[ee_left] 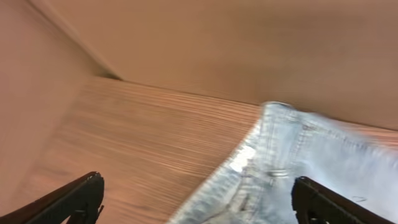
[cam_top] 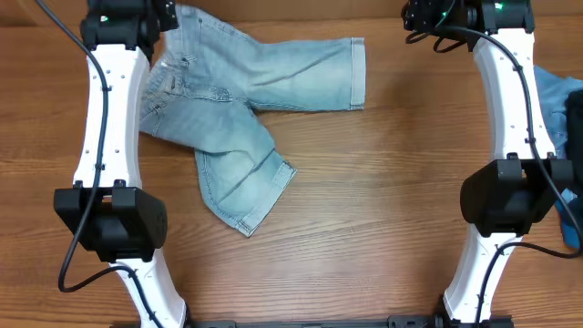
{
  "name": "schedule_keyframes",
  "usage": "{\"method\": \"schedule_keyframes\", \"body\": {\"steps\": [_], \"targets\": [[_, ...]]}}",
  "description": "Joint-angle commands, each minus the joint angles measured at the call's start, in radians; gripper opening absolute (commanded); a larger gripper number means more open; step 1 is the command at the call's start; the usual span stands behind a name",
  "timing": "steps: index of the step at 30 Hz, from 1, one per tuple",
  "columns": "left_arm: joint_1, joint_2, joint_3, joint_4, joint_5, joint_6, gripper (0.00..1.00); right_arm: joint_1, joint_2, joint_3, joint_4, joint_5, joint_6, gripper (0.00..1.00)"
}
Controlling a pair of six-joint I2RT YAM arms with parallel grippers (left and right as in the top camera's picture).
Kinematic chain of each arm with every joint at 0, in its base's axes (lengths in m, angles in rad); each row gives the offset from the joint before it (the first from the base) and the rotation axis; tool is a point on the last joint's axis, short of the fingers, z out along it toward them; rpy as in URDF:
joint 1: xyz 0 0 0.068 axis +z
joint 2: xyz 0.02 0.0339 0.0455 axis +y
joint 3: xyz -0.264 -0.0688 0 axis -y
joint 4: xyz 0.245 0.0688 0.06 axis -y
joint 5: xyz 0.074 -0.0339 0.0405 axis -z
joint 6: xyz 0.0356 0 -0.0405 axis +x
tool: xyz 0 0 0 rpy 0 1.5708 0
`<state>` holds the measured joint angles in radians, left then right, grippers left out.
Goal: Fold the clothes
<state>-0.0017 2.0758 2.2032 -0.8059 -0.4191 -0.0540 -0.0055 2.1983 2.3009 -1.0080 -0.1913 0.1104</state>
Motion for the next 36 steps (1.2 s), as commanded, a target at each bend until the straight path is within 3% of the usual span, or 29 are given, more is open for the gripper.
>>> {"method": "schedule_keyframes", "body": {"steps": [1,5,13,19,22,26,29,32,36], "targets": [[-0.002,-0.055,0.061,0.005,-0.151,0.074,1.0,-0.002,-0.023,0.012,-0.075,0.005,-0.026,0.72],[0.002,-0.097,0.073,-0.072,-0.135,0.058,1.0,0.019,-0.023,0.011,-0.225,-0.065,-0.025,0.72],[0.001,-0.221,0.073,-0.358,-0.063,-0.122,1.0,0.114,-0.023,0.011,-0.584,-0.117,-0.029,0.72],[0.001,-0.414,0.073,-0.489,0.005,-0.145,1.0,0.228,-0.064,0.011,-0.685,-0.114,-0.03,0.72],[0.002,-0.528,0.073,-0.575,0.045,-0.157,1.0,0.311,-0.158,0.011,-0.671,-0.092,-0.017,0.72],[0.002,-0.633,0.073,-0.655,0.073,-0.191,1.0,0.42,-0.357,0.011,-0.612,0.127,0.104,0.74],[0.002,-0.684,0.073,-0.714,0.084,-0.212,1.0,0.49,-0.539,0.011,-0.575,0.278,0.135,0.8],[0.002,-0.712,0.073,-0.772,0.084,-0.225,1.0,0.516,-0.706,0.011,-0.57,0.303,0.203,0.94],[0.002,-0.719,0.073,-0.803,0.104,-0.242,1.0,0.515,-0.785,0.011,-0.637,0.302,0.266,0.96]]}}
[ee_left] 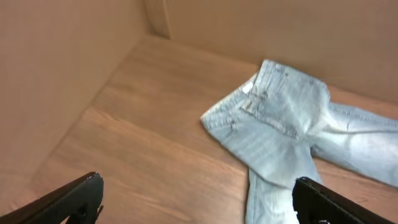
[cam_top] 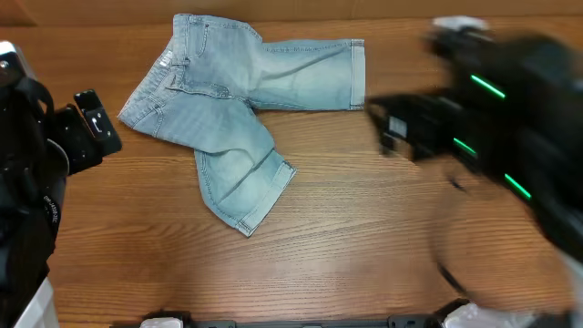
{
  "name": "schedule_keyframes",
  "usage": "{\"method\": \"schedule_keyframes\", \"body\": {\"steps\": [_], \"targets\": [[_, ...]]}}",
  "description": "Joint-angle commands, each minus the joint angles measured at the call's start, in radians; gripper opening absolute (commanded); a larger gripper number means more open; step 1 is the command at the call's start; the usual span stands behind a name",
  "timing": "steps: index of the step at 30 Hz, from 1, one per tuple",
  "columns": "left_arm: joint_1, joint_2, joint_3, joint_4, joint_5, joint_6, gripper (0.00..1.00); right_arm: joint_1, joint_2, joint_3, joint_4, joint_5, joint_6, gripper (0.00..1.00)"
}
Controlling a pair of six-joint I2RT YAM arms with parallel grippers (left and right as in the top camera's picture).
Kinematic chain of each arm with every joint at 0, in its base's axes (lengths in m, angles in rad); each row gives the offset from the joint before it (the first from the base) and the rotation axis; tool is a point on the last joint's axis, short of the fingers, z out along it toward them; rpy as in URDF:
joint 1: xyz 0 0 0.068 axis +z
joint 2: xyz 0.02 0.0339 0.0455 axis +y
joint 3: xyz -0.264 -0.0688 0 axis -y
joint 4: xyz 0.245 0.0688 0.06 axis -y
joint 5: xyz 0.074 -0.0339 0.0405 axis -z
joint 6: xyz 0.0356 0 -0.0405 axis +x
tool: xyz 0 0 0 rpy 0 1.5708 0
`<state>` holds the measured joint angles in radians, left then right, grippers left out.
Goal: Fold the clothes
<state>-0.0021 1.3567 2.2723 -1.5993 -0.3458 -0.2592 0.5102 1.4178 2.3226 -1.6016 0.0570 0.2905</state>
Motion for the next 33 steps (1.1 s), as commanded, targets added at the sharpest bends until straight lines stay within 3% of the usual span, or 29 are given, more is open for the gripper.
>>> {"method": "schedule_keyframes", "body": {"steps": [1,4,8,13,18,23,33], "targets": [[0.002,0.001,0.003,-0.01,0.033,-0.037,1.0,-0.001,-0.003,-0.012,-0.071,0.054,0.105,0.96],[0.002,0.003,0.003,-0.01,0.033,-0.042,1.0,-0.001,0.021,-0.079,-0.082,-0.001,0.139,0.96],[0.002,0.002,0.003,-0.015,0.047,-0.045,1.0,-0.001,0.071,-0.306,0.022,-0.095,0.219,0.95],[0.002,0.003,0.003,-0.021,0.059,-0.045,1.0,0.018,0.127,-0.772,0.434,-0.429,0.238,0.92],[0.002,0.003,0.003,-0.019,0.059,-0.045,1.0,0.103,0.158,-1.019,0.711,-0.567,0.279,0.91],[0.002,0.005,0.003,-0.02,0.059,-0.045,1.0,0.192,0.162,-1.136,0.832,-0.556,0.488,0.91],[0.002,0.005,0.003,-0.023,0.103,-0.045,1.0,0.354,0.185,-1.141,0.928,-0.451,0.758,0.94]]}}
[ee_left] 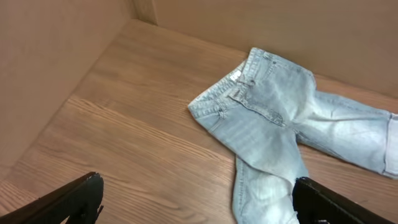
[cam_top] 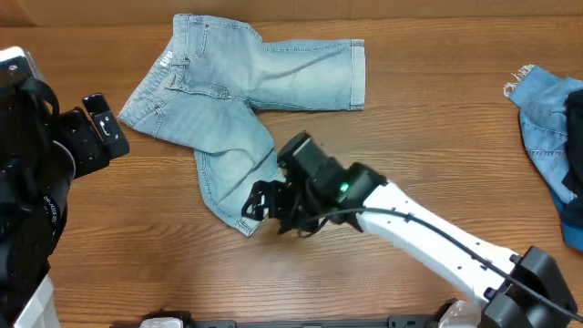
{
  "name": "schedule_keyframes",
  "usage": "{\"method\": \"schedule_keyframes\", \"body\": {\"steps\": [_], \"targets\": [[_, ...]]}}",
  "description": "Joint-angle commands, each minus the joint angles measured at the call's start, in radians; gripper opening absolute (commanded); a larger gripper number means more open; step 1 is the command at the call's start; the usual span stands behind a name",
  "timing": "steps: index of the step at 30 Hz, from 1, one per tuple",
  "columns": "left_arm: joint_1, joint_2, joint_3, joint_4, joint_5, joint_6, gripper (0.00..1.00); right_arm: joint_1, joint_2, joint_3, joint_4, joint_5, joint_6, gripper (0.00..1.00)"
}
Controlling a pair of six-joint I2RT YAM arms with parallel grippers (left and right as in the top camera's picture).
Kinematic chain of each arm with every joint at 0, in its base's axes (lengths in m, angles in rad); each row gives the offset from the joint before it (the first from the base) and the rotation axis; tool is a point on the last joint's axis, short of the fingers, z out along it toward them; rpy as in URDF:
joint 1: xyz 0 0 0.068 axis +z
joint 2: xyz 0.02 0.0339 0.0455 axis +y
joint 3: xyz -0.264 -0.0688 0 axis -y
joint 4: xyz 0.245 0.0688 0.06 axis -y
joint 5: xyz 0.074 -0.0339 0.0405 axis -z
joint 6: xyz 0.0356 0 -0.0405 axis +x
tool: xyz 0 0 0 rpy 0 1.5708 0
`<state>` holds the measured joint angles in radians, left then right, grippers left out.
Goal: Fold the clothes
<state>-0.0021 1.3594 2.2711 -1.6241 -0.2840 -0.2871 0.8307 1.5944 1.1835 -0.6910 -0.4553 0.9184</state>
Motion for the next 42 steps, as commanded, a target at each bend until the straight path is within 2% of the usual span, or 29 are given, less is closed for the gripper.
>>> {"method": "schedule_keyframes", "body": {"steps": [1,9,12,23,28,35,38,39,42], "targets": [[0.002,0.002,0.004,0.002,0.043,-0.017,1.0,0.035,0.025,-0.002,0.024,0.061,0.141,0.94],[0.002,0.002,0.004,0.002,0.042,-0.016,1.0,0.037,0.248,-0.003,0.166,-0.082,0.263,0.9],[0.002,0.002,0.004,0.002,0.042,-0.016,1.0,0.037,0.283,-0.003,0.215,-0.093,0.265,0.83],[0.002,0.002,0.004,0.001,0.042,-0.016,1.0,0.037,0.4,-0.003,0.264,-0.132,0.353,0.76],[0.002,0.002,0.004,0.001,0.042,-0.016,1.0,0.037,0.415,-0.003,0.286,-0.115,0.365,0.58],[0.002,0.002,0.004,0.0,0.05,-0.016,1.0,0.037,0.415,-0.003,0.325,-0.076,0.37,0.53],[0.002,0.002,0.004,0.0,0.051,-0.016,1.0,0.03,0.415,-0.003,0.343,-0.051,0.377,0.43],[0.002,0.002,0.004,-0.002,0.056,-0.016,1.0,0.025,0.415,-0.003,0.343,-0.045,0.377,0.37],[0.002,0.002,0.004,-0.003,0.079,-0.016,1.0,0.013,0.415,-0.003,0.342,-0.039,0.377,0.33]]}}
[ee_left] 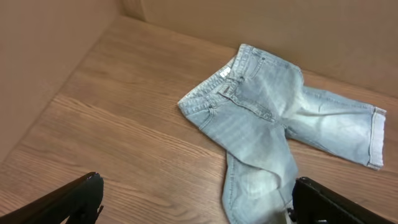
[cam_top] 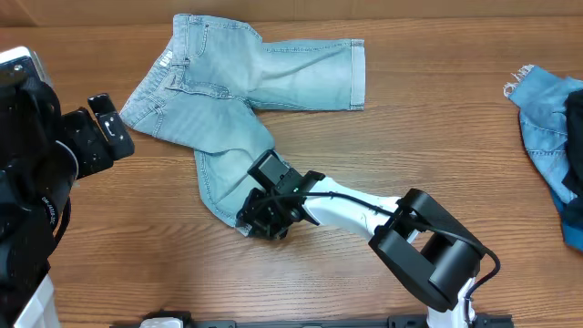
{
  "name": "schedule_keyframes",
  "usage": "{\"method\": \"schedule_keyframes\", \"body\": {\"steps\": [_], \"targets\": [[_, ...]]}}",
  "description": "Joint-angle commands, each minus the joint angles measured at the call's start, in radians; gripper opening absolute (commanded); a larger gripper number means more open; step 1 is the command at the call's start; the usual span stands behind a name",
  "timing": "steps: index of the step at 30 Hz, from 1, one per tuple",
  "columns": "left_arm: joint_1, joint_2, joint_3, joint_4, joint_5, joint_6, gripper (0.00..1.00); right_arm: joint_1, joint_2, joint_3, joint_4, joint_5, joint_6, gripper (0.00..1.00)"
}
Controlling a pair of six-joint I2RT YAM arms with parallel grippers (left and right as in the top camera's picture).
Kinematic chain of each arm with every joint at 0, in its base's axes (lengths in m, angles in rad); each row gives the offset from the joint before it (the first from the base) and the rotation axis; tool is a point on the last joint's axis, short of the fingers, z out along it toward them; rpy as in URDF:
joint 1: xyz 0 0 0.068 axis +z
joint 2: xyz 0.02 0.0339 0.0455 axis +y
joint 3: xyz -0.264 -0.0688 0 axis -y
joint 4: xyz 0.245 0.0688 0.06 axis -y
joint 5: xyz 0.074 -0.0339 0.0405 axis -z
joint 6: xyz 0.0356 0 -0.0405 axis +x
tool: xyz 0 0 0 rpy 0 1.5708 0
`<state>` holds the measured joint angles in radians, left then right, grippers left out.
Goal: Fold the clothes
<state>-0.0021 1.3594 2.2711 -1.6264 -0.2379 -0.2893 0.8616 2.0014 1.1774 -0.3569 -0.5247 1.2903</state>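
Light blue denim shorts (cam_top: 232, 96) lie flat at the far middle of the table. One leg points right and the other leg (cam_top: 237, 173) runs toward the front. My right gripper (cam_top: 262, 217) is down on that front leg's hem; its jaws are hidden under the black wrist. High at the left edge, my left gripper (cam_top: 103, 123) is open and empty. The left wrist view shows the shorts (ee_left: 267, 118) well ahead of the left gripper (ee_left: 196, 202), with the fingers (ee_left: 68, 199) wide apart.
A darker blue garment (cam_top: 547, 118) lies at the right edge of the wooden table (cam_top: 437, 155). The right arm (cam_top: 364, 211) stretches across the front middle, its elbow (cam_top: 428, 255) at the front right. Brown walls stand behind and to the left.
My right gripper has shifted slightly left and forward, from beside the front leg's hem to on top of it, and its elbow has folded in. The left arm has barely moved.
Both arms first reached to the far edge, the left gripper open over the waistband. Then the left arm stood drawn back and raised at the left, while the right arm was a blur. Later the right gripper was by the front leg's hem, where it now rests.
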Motion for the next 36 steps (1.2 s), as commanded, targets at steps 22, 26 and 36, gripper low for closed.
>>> {"method": "schedule_keyframes", "body": {"steps": [22,26,36], "targets": [[0.002,0.002,0.004,0.006,0.033,-0.013,1.0,-0.155,-0.224,0.003,-0.609,0.349,-0.414,0.04],[0.002,0.002,0.004,0.016,0.032,-0.01,1.0,-0.235,-0.31,0.003,-0.758,0.595,-0.436,0.04],[0.002,0.008,0.004,0.018,0.03,0.003,1.0,-0.555,-0.323,0.009,-0.684,0.716,-0.698,0.04]]}}
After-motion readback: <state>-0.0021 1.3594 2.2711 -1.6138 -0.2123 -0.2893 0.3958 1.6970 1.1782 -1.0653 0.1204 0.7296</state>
